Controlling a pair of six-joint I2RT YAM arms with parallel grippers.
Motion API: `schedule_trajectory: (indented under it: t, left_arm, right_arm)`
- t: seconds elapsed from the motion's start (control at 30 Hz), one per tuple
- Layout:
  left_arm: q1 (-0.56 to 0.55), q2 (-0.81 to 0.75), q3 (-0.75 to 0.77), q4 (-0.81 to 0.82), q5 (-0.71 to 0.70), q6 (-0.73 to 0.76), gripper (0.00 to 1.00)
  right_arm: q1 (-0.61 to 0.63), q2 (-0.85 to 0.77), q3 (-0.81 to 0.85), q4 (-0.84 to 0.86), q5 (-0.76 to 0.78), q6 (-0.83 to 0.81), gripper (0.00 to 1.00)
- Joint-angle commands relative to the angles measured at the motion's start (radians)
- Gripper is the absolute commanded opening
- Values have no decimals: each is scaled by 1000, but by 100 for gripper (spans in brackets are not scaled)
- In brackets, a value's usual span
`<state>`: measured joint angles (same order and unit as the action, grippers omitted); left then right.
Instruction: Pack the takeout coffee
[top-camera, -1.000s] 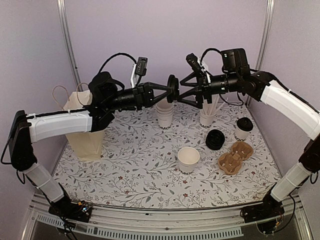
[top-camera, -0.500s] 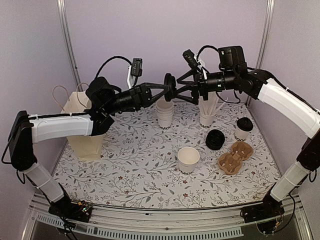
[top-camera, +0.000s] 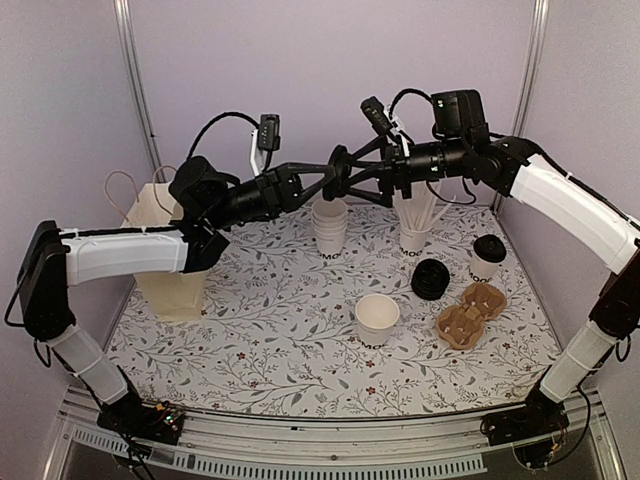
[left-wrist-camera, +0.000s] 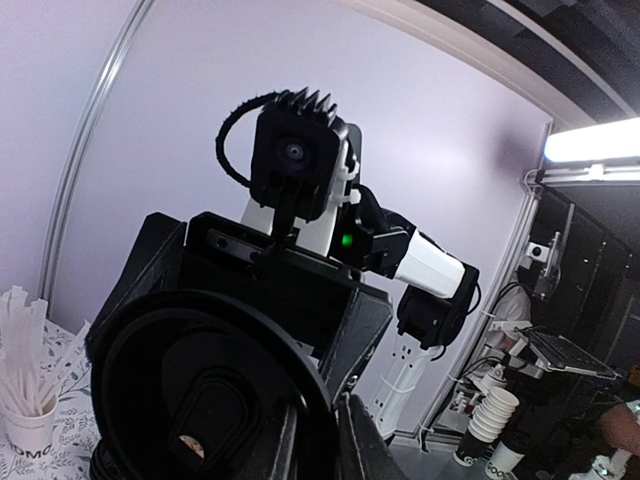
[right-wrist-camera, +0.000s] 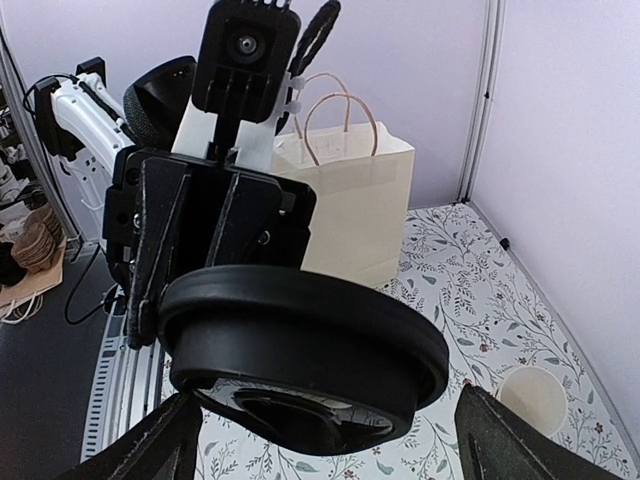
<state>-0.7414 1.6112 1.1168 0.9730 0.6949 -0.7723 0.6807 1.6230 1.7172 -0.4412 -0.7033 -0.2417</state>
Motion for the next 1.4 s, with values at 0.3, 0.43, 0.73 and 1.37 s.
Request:
schedule_trajectory:
  t: [0.3,0.43,0.73,1.37]
  left_arm:
    - [12,-12,-56,76,-91,-5,16]
    - [7,-10,-76,108,-136,-15,16]
    - [5,16,-103,230,-168,-78,16]
    - [3,64,-94,314,-150,-156,16]
  right_arm:
    - [17,0,40,10,-26,22,91]
    - [17,9,57,13,-16,30,92]
    - [45,33,60,22,60,46,92]
    - [49,76,91,32,44,70,89]
